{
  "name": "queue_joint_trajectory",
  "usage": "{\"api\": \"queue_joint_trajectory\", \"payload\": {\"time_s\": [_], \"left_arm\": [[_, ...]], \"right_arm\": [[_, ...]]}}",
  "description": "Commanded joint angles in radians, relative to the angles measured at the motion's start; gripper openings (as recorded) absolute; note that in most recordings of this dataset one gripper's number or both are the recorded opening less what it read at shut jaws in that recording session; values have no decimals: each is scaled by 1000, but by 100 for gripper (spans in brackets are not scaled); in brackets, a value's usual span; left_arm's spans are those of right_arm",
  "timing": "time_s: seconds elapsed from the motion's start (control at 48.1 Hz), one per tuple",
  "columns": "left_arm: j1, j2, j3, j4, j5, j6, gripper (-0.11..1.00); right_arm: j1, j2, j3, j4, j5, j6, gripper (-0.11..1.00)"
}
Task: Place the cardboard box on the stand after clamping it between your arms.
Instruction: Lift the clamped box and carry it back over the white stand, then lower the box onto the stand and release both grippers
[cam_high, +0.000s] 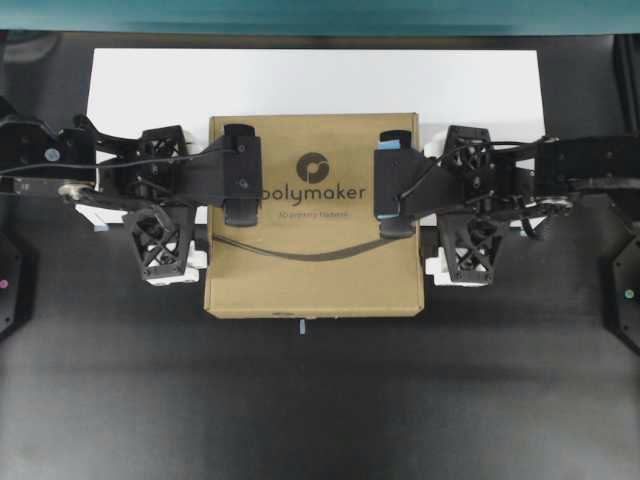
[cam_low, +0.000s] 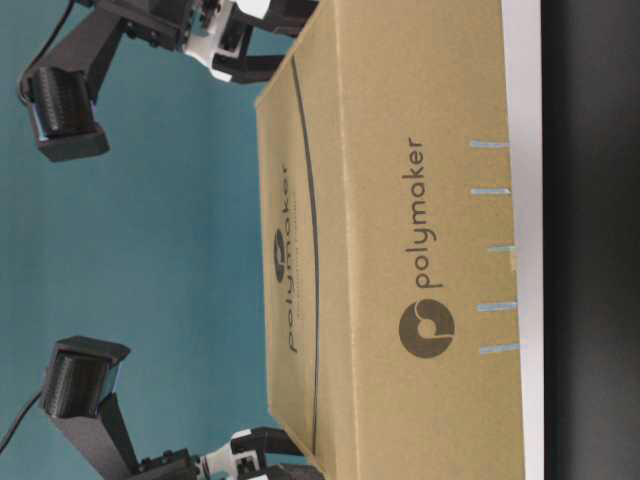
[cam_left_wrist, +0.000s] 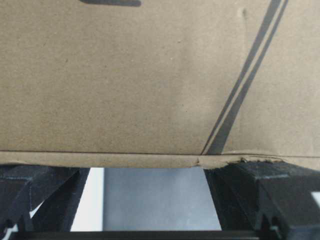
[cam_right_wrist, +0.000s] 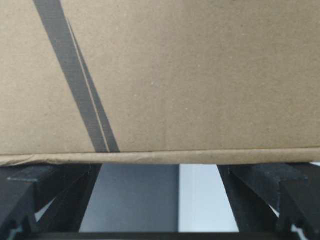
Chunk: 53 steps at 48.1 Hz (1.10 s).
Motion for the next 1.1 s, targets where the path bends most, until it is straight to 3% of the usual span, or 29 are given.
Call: {"api": "queue_joint_trajectory", "payload": {"time_s": [0.0,0.27,0.437,0.541,0.686,0.832,1.082], "left_arm": [[21,-3,-161,-8,-66,-18,81],[110,23,-204,-8,-61,0,81],[153,67,-235,-8,-69,129,81],[178,91,-259,-8,-71,170,81],[212,114,-288,-8,-69,183,80],[250,130,-287,-8,-67,183,77],[281,135,-193,-8,-66,183,77]], "right_arm": [[3,44,-153,15,-97,-2,84],[-71,77,-181,21,-97,-80,84],[-118,109,-189,34,-101,-152,84],[-140,129,-190,58,-104,-184,84],[-179,158,-178,101,-126,-255,84],[-213,189,-178,114,-149,-313,84],[-259,189,-143,115,-155,-362,84]]}}
